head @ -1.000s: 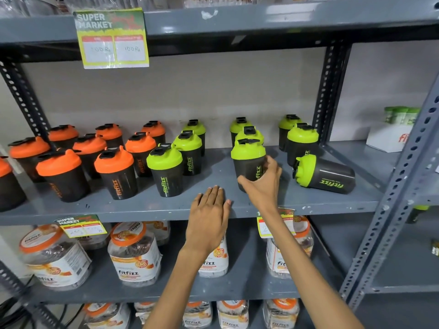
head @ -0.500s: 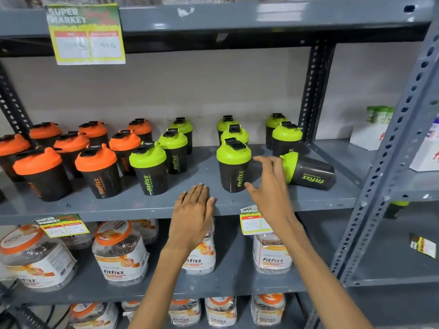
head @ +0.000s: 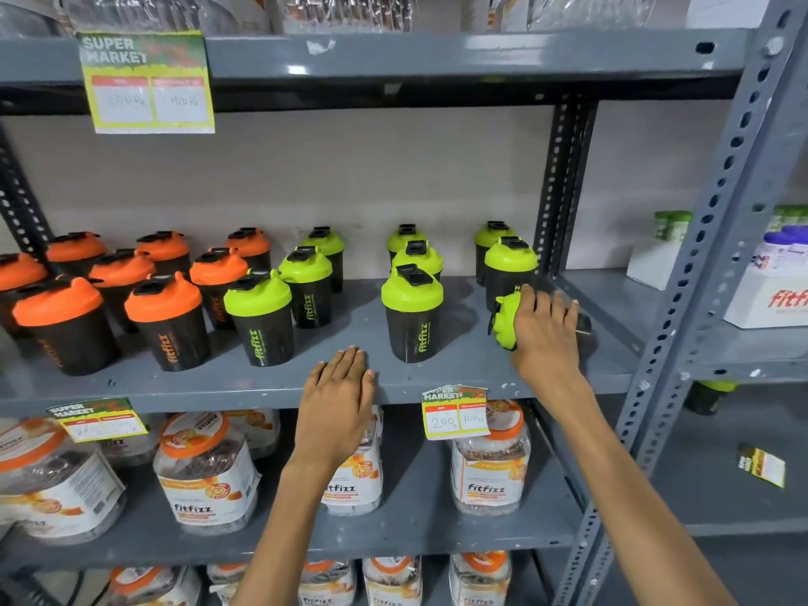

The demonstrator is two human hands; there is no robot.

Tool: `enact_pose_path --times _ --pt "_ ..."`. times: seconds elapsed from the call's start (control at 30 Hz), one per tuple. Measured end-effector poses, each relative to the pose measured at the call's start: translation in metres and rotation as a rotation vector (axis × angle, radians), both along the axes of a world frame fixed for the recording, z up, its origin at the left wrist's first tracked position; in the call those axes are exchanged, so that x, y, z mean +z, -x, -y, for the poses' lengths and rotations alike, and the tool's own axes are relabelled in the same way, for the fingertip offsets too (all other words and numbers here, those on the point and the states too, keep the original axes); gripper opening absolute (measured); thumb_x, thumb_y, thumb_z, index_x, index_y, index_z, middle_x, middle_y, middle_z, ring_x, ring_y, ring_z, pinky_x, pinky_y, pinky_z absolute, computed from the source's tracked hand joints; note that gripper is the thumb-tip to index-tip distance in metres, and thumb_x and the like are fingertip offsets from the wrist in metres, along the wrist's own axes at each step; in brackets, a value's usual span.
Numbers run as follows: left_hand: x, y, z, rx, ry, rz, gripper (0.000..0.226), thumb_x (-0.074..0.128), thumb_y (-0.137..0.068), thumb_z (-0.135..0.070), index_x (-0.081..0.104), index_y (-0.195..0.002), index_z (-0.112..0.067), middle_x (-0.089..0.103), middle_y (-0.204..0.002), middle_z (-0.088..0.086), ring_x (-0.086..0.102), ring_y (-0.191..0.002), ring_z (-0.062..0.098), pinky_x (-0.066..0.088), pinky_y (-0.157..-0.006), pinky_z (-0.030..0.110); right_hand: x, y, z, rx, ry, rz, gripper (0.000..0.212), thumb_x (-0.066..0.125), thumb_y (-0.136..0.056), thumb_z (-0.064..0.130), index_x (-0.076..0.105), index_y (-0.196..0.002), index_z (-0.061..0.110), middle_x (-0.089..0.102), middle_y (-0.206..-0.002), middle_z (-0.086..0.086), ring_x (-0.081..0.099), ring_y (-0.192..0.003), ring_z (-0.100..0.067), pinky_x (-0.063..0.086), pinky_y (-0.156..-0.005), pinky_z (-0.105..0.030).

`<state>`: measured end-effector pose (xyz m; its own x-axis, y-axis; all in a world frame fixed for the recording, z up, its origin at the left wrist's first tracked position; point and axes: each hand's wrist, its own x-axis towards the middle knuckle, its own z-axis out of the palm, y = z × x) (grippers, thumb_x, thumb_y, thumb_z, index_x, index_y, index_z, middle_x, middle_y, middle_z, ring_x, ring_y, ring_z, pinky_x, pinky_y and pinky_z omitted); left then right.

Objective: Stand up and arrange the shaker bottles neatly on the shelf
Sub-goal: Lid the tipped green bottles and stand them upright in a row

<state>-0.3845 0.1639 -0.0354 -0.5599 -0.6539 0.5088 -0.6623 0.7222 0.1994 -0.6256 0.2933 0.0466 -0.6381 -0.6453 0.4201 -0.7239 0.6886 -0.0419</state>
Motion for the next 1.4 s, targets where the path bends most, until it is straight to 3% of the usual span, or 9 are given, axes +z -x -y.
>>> enact_pose_path --times 0.2,0.43,0.57,0.77,0.93,1.03,1.2,1.27,1.4 --pt "0.000 0.000 0.000 -0.001 -0.007 -0.001 0.061 0.017 -0.101 -0.042 0.051 -0.143 -0.012 0.050 -0.149 0.007 0.042 -0.141 0.021 0.027 -0.118 0.041 -0.003 0.010 -0.001 0.172 0.232 0.075 0.089 0.078 -0.070 0.006 0.032 -0.146 0.007 0.049 -0.139 -0.019 0.043 -0.133 -0.039 0.031 -0.114 -0.047" --pt "-0.001 0.000 0.001 -0.021 -0.030 -0.044 0.062 0.017 -0.101 -0.045 0.049 -0.144 -0.014 0.047 -0.152 0.004 0.039 -0.143 0.020 0.024 -0.118 0.039 0.022 0.010 -0.012 0.396 0.751 0.578 0.085 0.087 -0.063 0.015 0.045 -0.136 0.012 0.061 -0.127 -0.007 0.058 -0.115 -0.023 0.044 -0.093 -0.024" --pt "0.000 0.001 -0.001 -0.021 -0.033 -0.052 0.063 0.017 -0.101 -0.047 0.048 -0.145 -0.015 0.047 -0.152 0.004 0.039 -0.143 0.019 0.022 -0.119 0.038 0.015 0.019 -0.012 0.376 0.853 0.759 0.069 0.085 -0.065 0.015 0.053 -0.126 0.012 0.065 -0.109 0.000 0.064 -0.097 -0.017 0.048 -0.064 -0.009" --pt "-0.003 0.002 0.001 -0.009 -0.021 -0.049 0.063 0.016 -0.101 -0.047 0.048 -0.145 -0.016 0.047 -0.152 0.004 0.039 -0.142 0.019 0.022 -0.119 0.038 -0.002 0.025 -0.014 0.368 0.857 0.806 0.069 0.084 -0.069 0.018 0.048 -0.128 0.019 0.063 -0.108 0.005 0.062 -0.104 -0.017 0.053 -0.095 -0.042" --pt "-0.004 0.004 -0.001 -0.001 -0.029 -0.092 0.062 0.020 -0.100 -0.046 0.050 -0.143 -0.014 0.049 -0.151 0.006 0.041 -0.141 0.021 0.018 -0.120 0.038 -0.013 0.021 -0.028 0.311 0.856 0.768 0.110 0.086 -0.062 0.039 0.023 -0.151 0.019 0.050 -0.147 -0.004 0.049 -0.135 -0.021 0.042 -0.111 -0.043" --pt "-0.003 0.015 -0.018 0.063 -0.105 -0.309 0.052 0.039 -0.103 -0.036 0.042 -0.148 -0.009 0.044 -0.154 0.009 0.037 -0.143 0.022 0.013 -0.123 0.041 -0.022 0.005 -0.045 0.231 0.928 0.619 0.101 0.083 -0.074 0.025 0.020 -0.152 0.013 0.041 -0.152 -0.011 0.038 -0.142 -0.025 0.034 -0.113 -0.037" --pt "0.016 0.071 -0.088 0.161 -0.263 -0.808 0.072 0.056 -0.099 -0.027 0.018 -0.156 -0.009 0.023 -0.163 0.009 0.020 -0.150 0.023 0.018 -0.122 0.040 -0.038 -0.027 -0.040 0.171 0.999 0.544 0.090 0.071 -0.085 0.015 0.013 -0.155 0.011 0.029 -0.158 -0.012 0.029 -0.145 -0.027 0.025 -0.112 -0.025" --pt "0.031 0.099 -0.100 0.177 -0.344 -0.858 0.085 0.062 -0.096 -0.027 0.007 -0.157 -0.005 0.012 -0.166 0.011 0.011 -0.152 0.024 0.014 -0.123 0.038 -0.040 -0.034 -0.027 0.152 0.975 0.510 0.092 0.068 -0.088 0.016 0.006 -0.155 0.007 0.019 -0.161 -0.014 0.021 -0.148 -0.028 0.018 -0.107 -0.017" --pt "0.053 0.138 -0.090 0.272 -0.455 -0.890 0.109 0.074 -0.086 -0.034 -0.004 -0.154 0.002 0.001 -0.166 0.017 0.002 -0.152 0.032 0.008 -0.119 0.035 -0.038 -0.040 -0.006 0.122 0.916 0.493 0.100 0.068 -0.087 0.019 -0.003 -0.154 -0.002 0.008 -0.163 -0.020 0.010 -0.152 -0.031 0.018 -0.120 -0.034"
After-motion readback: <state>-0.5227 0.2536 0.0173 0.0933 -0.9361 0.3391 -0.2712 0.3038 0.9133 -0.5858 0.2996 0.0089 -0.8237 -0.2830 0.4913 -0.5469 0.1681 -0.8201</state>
